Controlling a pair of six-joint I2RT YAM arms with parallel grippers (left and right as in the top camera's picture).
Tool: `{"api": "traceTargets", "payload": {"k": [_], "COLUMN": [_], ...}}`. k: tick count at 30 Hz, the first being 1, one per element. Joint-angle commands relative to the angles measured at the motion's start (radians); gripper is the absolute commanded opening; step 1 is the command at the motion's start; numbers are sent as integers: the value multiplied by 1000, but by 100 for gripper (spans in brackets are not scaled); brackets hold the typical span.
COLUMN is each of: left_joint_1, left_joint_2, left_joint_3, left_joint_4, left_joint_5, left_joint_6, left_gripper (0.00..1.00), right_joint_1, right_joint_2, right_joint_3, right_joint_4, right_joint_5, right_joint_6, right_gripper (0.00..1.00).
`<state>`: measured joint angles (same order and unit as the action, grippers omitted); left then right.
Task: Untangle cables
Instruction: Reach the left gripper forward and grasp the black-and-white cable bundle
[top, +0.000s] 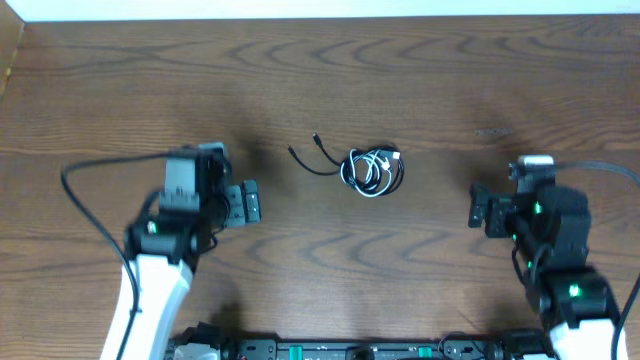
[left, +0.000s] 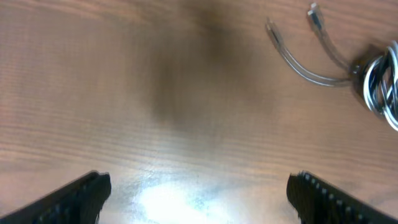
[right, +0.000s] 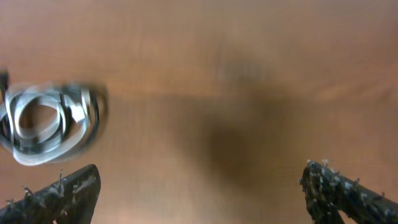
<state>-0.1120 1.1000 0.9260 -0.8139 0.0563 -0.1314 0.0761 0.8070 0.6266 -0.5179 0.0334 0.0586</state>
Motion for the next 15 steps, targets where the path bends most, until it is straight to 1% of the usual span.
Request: {"api": "traceTargets", "payload": {"k": [1, 4, 6, 7, 8, 10, 15], "left_joint_1": [5, 5, 5, 5, 5, 5, 5], "left_joint_2": [98, 137, 137, 138, 138, 138, 138], "left_joint_3": [179, 256, 260, 260, 260, 260, 260], "left_joint_4": [-169, -293, -328, -334, -334, -327, -168], "left_joint_5": [15, 16, 17, 35, 74, 125, 164], "left_joint_6": [-5, -5, -6, -5, -5, -5, -6], "left_gripper": [96, 96, 96, 98, 98, 98, 98], "right_joint_1": [-3, -3, -3, -3, -3, -3, -3], "right_joint_2": [120, 243, 305, 320, 332, 336, 334], "right_joint_3": [125, 243, 308, 324, 335, 336, 336], "right_joint_4": [-97, -235, -303, -310, -312, -311, -307], "right_joint_5": [-13, -14, -14, -15, -27, -44, -56], "right_joint_6": [15, 15, 15, 15, 15, 15, 15], "right_gripper": [99, 99, 99, 99, 99, 99, 99]}}
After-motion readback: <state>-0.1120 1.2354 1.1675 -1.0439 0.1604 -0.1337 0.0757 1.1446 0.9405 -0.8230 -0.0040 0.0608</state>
